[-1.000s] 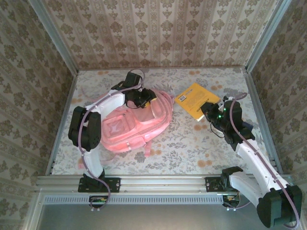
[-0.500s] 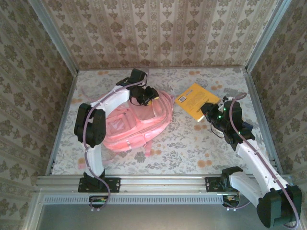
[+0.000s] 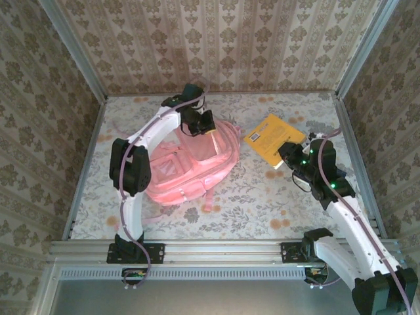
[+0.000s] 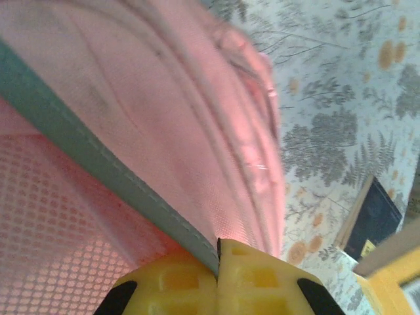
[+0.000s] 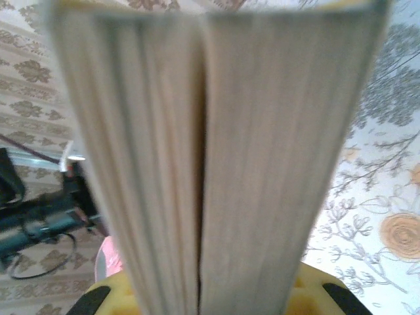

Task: Pack the student bag

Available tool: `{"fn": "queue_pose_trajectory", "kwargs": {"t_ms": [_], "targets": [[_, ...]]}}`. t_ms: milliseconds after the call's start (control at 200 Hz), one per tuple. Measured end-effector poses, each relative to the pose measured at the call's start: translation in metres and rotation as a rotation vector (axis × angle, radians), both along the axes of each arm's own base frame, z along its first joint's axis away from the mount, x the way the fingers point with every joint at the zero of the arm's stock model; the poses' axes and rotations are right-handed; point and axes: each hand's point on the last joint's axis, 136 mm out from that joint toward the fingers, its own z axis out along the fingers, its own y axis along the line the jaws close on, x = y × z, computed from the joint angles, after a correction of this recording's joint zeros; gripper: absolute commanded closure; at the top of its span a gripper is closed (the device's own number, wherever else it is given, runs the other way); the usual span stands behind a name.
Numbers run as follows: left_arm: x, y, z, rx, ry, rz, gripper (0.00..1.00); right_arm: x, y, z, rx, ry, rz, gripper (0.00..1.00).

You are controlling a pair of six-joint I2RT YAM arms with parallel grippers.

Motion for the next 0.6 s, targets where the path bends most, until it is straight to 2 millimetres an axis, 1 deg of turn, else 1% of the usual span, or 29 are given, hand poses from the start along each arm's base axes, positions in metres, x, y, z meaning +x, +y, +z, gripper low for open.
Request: {"fn": "queue_pose_trajectory", "kwargs": {"t_ms": [105,185,215,295,380,475,545,600], "targets": [[0.004,-0.013,0.031,-0.010,-0.063,-0.083,1.00,-0.006,-0.010,0.003,-0.062,0.010,-0.029,1.00],[0.003,-0.030,0.055,-0.030,-0.128,-0.167,1.00,-0.009,-0.015,-0.002,-0.103,0.033,-0.038,1.00],[0.000,-0.039,0.064,-0.047,-0.157,-0.203,1.00,-0.010,-0.016,-0.006,-0.117,0.046,-0.037,1.00],[-0.016,-0.060,0.080,-0.087,-0.195,-0.287,1.00,-0.014,-0.018,-0.018,-0.150,0.091,-0.027,1.00],[-0.035,-0.081,0.087,-0.120,-0.207,-0.367,1.00,-0.017,-0.016,-0.027,-0.172,0.124,-0.005,1.00],[-0.057,-0.097,0.089,-0.139,-0.201,-0.440,1.00,-0.022,-0.007,-0.032,-0.195,0.132,0.054,1.00],[-0.070,-0.103,0.090,-0.148,-0.192,-0.477,1.00,-0.028,0.007,-0.032,-0.219,0.125,0.119,1.00],[-0.076,-0.102,0.097,-0.155,-0.195,-0.491,1.00,-0.038,0.018,-0.030,-0.242,0.122,0.177,1.00]]}}
